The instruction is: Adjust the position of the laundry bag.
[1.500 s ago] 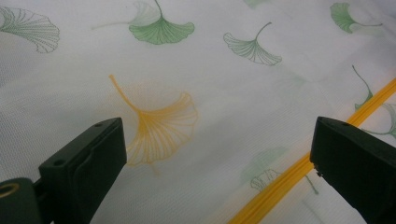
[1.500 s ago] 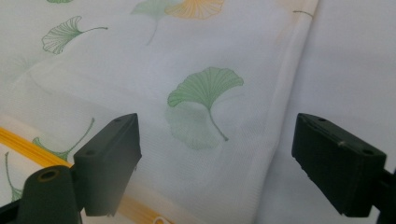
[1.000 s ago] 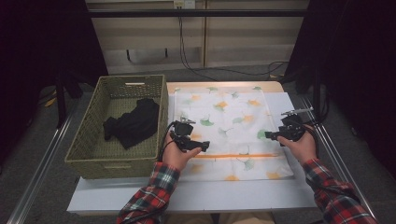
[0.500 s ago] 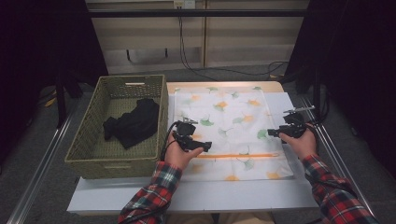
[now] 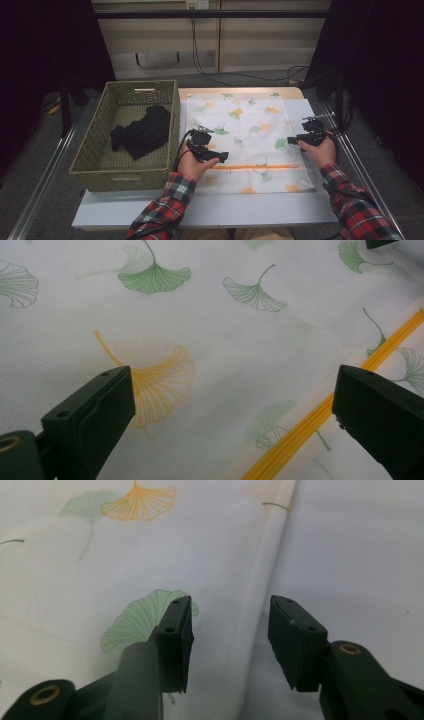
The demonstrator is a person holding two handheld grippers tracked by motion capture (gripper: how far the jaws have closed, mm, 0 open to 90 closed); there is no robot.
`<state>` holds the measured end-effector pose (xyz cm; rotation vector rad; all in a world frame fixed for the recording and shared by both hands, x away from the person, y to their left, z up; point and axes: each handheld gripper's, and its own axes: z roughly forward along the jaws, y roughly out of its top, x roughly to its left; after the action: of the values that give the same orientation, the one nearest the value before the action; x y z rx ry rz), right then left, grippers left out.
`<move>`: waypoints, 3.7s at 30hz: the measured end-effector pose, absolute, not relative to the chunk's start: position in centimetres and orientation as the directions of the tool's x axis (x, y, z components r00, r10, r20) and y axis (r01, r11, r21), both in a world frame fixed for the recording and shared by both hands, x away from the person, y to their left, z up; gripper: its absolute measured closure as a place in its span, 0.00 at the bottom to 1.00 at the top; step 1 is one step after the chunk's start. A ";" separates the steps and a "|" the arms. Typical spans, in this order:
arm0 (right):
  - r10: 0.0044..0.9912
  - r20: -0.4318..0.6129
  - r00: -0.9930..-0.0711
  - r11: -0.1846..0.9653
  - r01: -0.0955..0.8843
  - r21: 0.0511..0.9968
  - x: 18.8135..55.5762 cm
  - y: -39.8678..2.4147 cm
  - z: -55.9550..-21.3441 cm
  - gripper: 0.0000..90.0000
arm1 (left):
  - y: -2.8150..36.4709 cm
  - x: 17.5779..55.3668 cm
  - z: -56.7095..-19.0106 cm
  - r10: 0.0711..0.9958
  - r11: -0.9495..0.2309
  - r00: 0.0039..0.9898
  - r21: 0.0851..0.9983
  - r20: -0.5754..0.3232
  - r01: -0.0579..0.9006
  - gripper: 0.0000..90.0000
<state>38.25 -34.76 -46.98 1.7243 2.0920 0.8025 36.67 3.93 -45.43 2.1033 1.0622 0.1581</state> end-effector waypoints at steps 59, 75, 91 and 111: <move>0.967 0.201 -0.154 0.008 0.813 0.583 38.0 -37.5 -46.7 1.00 | 3.3 37.0 -45.8 0.733 -0.373 0.649 0.679 -0.203 0.633 0.04; 0.970 0.194 -0.146 0.006 0.814 0.581 37.8 -38.1 -46.5 1.00 | 3.5 37.0 -45.5 0.729 -0.386 0.657 0.677 -0.193 0.627 0.04; 0.971 0.198 -0.131 -0.009 0.812 0.584 37.5 -38.7 -46.6 1.00 | 3.4 37.1 -45.7 0.736 -0.380 0.649 0.675 -0.193 0.632 0.04; 0.955 0.251 -0.161 -0.031 0.782 0.622 36.2 -39.0 -46.2 0.57 | 3.4 37.2 -45.6 0.730 -0.387 0.655 0.673 -0.194 0.631 0.04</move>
<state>36.20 -39.00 -46.18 1.8457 1.9892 0.9768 37.20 3.37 -45.57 2.1278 1.0504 0.1717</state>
